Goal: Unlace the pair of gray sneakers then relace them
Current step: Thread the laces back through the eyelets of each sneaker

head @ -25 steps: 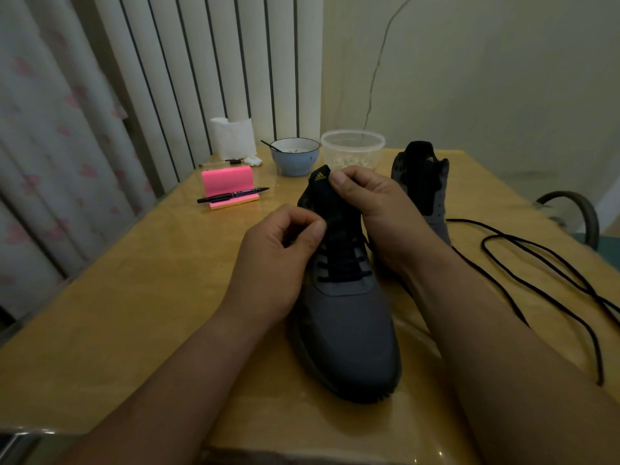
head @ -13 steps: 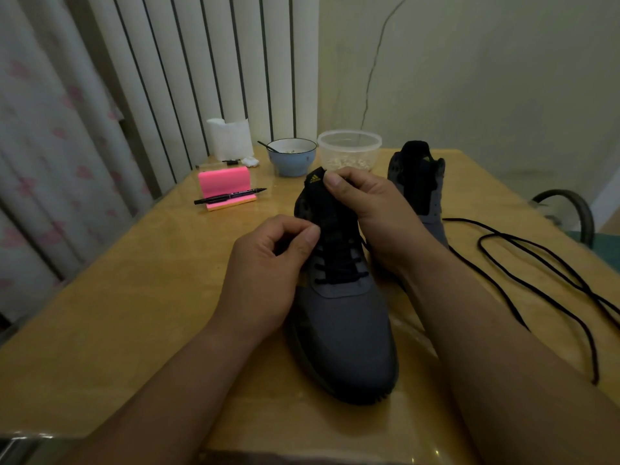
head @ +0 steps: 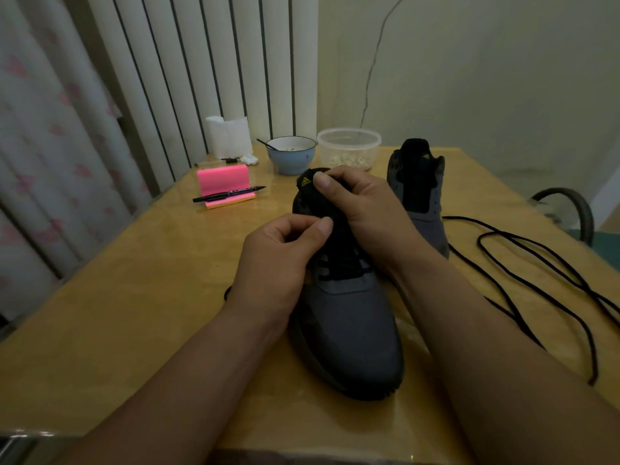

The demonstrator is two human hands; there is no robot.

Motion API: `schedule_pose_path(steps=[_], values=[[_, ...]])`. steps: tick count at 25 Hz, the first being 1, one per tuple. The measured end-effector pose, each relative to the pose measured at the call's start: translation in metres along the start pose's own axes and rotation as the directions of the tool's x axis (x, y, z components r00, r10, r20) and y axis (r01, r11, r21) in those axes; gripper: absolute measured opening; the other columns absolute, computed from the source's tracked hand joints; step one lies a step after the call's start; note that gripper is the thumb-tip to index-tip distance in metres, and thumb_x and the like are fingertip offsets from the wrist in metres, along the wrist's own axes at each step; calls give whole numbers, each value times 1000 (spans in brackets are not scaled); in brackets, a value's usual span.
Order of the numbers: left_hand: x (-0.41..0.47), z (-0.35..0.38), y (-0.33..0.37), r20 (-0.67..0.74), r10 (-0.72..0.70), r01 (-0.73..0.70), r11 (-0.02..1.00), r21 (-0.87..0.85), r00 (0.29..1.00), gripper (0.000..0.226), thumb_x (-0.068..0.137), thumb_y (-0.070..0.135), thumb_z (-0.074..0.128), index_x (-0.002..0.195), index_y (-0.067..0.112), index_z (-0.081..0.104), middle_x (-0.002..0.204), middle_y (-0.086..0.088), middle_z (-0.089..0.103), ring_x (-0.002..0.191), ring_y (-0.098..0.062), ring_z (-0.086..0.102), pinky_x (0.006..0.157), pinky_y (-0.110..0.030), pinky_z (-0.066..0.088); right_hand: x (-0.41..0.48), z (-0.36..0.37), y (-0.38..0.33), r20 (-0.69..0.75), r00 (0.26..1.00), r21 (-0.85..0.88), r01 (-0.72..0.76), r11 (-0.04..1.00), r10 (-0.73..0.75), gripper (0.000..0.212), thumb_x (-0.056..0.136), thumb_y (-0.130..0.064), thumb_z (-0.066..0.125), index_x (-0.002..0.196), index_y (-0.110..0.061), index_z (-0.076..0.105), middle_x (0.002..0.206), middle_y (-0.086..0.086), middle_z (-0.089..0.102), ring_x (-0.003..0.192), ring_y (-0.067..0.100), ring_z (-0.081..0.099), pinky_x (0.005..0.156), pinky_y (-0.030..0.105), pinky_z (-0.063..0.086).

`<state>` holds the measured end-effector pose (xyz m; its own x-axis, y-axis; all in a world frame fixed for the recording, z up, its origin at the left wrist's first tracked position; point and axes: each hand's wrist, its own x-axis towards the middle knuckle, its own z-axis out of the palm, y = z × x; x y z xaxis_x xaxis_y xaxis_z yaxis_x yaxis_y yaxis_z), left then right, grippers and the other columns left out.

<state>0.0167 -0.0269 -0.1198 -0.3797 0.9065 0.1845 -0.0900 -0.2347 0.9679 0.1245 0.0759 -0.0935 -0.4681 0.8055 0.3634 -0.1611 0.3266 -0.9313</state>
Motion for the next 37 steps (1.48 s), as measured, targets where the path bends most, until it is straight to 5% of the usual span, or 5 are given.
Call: schedule_pose_path(steps=[14, 23, 25, 29, 37], values=[[-7, -2, 7, -36, 27, -22, 989, 147, 999, 10, 98, 27, 72, 103, 19, 74, 97, 4, 76, 97, -14, 72, 79, -25, 57, -43, -29, -44, 86, 992, -506, -39, 862, 95, 5, 99, -27, 69, 99, -24, 73, 92, -8, 73, 84, 2, 69, 72, 19, 52], [-58, -1, -5, -87, 232, -87, 647, 758, 969, 121, 72, 79, 74, 161, 46, -2, 161, 18, 11, 154, -13, 11, 129, -48, 11, -32, -63, -84, -243, 922, 632, -86, 770, 302, 30, 108, -15, 39, 80, -14, 47, 62, -1, 49, 53, 14, 51, 52, 23, 47], [-70, 1, -8, -97, 206, -64, 655, 753, 974, 120, 72, 82, 70, 161, 46, -1, 163, 17, 12, 154, -15, 14, 129, -50, 16, -38, -72, -97, -223, 950, -3, -226, 974, 220, 31, 109, -28, 48, 81, -14, 52, 66, 0, 48, 56, 15, 41, 49, 24, 35], [-73, -3, -10, -117, 101, 17, 682, 731, 988, 127, 68, 85, 72, 163, 42, 0, 167, 8, 16, 155, -22, 19, 126, -54, 22, -61, -61, -97, 119, 891, -940, -42, 340, 439, 27, 99, -46, 66, 85, -25, 74, 71, -10, 64, 71, 7, 58, 63, 25, 39], [-61, -8, 4, -68, -154, 154, 668, 728, 986, 95, 72, 81, 71, 148, 31, 46, 145, 7, 58, 137, -23, 52, 118, -51, 38, -61, -96, -144, -360, 924, 96, -104, 990, 132, 20, 100, -24, 59, 81, -17, 54, 78, -2, 60, 63, 9, 40, 55, 24, 29]])
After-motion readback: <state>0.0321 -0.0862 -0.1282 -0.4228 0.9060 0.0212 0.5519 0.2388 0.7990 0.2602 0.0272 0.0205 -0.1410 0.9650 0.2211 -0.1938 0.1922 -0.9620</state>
